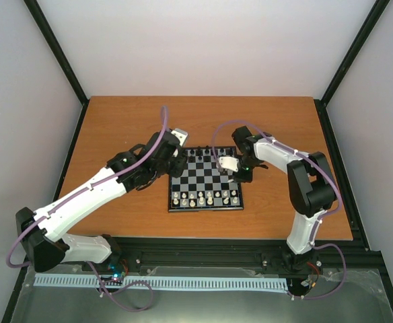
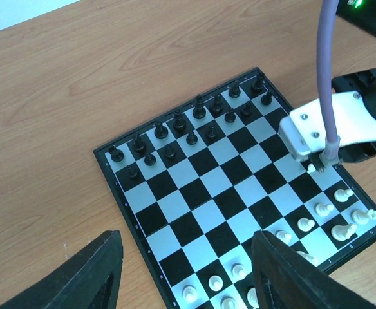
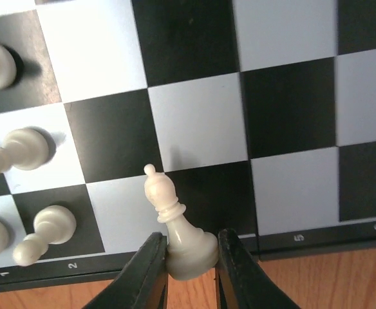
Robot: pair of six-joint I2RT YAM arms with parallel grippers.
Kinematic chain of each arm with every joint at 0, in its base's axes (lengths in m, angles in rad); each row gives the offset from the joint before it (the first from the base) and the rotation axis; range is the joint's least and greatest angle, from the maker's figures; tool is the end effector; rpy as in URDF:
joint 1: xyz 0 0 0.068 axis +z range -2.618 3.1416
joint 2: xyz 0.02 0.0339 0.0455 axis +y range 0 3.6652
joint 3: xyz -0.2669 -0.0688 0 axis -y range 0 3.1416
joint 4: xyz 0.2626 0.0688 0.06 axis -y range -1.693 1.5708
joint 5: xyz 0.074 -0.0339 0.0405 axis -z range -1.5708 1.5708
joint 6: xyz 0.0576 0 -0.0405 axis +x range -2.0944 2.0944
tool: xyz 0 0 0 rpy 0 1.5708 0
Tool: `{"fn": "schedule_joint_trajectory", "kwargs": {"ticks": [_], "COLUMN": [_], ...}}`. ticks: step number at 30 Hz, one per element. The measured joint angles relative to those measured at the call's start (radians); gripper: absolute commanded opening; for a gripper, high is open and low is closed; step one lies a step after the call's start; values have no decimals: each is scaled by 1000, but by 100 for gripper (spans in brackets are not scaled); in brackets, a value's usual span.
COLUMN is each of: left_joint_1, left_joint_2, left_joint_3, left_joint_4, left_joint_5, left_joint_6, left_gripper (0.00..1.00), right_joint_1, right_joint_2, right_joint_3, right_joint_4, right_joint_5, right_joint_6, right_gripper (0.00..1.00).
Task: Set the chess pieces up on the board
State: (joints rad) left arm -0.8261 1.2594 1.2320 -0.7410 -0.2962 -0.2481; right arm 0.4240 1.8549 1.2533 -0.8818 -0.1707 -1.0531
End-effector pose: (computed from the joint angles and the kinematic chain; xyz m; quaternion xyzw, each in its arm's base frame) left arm 0.2124 -0.2057 0.3306 0.2043 0.8892 -0.0809 0.4014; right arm 0.3211 0.1557 0.1403 -0.6729 0.7335 0.0675 0.0677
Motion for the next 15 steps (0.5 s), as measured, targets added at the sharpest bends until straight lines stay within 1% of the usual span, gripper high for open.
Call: {"fn": "schedule_joint_trajectory", "kwargs": {"ticks": [6, 11, 13, 15], "left_joint_1": [11, 16, 16, 16], "left_joint_2": [21, 57, 61, 53], "left_joint_3": [0, 3, -3, -33], "left_joint_4": [0, 18, 56, 138], "left_joint_5": [41, 131, 171, 209], "left_joint_6": [-50, -167, -228, -286], "left_gripper": [57, 57, 57, 56], "right_joint_1": [-61, -77, -76, -76], "right_joint_2": [-73, -135, -150, -164], "right_joint_3": [13, 69, 98, 116], "right_joint_4": [0, -2, -2, -2], "right_joint_5": [-134, -254, -305, -351], "right_joint_6": [121, 243, 292, 337], "right_gripper": [18, 19, 20, 21]}}
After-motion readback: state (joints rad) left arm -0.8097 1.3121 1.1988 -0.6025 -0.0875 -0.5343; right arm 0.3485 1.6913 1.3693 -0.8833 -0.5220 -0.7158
